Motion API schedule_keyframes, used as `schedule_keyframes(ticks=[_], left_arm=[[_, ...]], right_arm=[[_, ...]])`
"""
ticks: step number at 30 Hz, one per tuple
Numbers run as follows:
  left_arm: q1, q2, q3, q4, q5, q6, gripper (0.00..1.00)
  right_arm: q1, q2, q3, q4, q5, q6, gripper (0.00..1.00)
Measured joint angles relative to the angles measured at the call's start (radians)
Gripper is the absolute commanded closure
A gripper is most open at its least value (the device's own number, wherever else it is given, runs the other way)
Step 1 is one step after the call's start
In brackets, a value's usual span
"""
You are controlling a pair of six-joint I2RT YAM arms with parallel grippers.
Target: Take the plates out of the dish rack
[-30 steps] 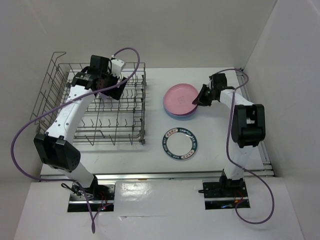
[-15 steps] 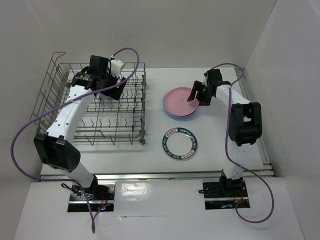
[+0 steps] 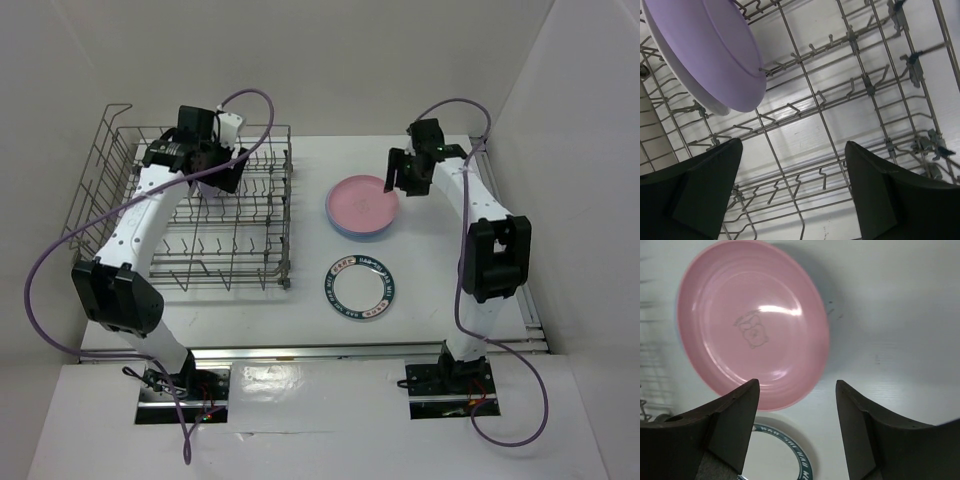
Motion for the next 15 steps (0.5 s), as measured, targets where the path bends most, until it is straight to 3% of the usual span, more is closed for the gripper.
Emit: schedule_keyframes(ticks=[2,8,15], left_arm=[[0.01,0.031,0.031,0.007,-0.004,-0.022,0.15],[0.03,0.154,0.148,0.044,-0.043,-0.076,0.2],[0.058,0.282,0.216,0.058,-0.134,-0.146,0.2]], right_arm=[[0.033,-0.005,-0.007,0.021,-0.018,0.001,0.32],[0.079,-0.038,-0.086,0.086,-0.114,0.019,0.32],[0.082,-0.068,-0.092,0.095,-0.123,0.025,0.32]])
